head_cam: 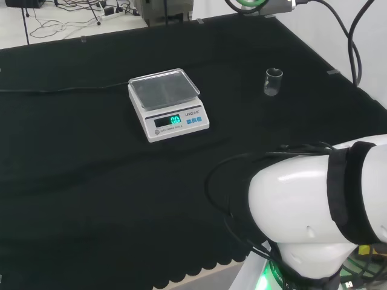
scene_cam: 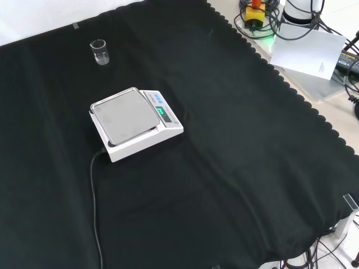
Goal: Pick up the beaker.
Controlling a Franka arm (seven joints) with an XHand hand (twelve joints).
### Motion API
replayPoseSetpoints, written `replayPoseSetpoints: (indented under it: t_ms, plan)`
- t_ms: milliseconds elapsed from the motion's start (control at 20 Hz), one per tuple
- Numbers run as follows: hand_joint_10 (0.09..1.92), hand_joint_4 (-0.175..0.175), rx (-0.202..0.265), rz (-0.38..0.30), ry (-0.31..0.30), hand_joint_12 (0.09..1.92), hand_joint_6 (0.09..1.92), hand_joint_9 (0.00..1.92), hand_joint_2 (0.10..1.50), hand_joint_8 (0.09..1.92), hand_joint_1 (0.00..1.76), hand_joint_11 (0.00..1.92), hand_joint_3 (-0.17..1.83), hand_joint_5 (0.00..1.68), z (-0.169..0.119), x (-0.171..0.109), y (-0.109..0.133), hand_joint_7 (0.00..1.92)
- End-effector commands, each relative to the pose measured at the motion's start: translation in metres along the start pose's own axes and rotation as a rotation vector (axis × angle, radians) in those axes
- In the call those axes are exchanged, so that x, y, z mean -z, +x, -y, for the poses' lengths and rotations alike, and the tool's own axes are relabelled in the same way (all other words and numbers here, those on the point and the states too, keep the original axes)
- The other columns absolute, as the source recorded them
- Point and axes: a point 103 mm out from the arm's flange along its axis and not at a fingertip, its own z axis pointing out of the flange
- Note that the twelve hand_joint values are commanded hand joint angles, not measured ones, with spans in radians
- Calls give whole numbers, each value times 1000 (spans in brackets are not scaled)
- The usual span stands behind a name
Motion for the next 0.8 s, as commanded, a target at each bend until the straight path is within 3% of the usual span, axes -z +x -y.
replayPoseSetpoints:
  t_ms: [50, 100, 200, 500, 800]
  plan:
    - [749, 5, -10, 1, 1, 1161, 111, 413, 963, 577, 552, 74, 39, 520, -6, -3, -3, 382]
    - [731, 7, -10, -12, 7, 1307, 127, 467, 972, 586, 544, 71, 45, 542, -11, -7, -9, 410]
    - [704, 9, -11, -39, 26, 1424, 147, 514, 978, 594, 539, 64, 53, 555, -22, -16, -19, 430]
    - [688, 10, -25, -71, 66, 1457, 161, 531, 979, 596, 541, 63, 59, 556, -47, -38, -48, 436]
    - [685, 9, -50, -40, 107, 1456, 169, 530, 978, 596, 544, 63, 62, 554, -72, -65, -82, 437]
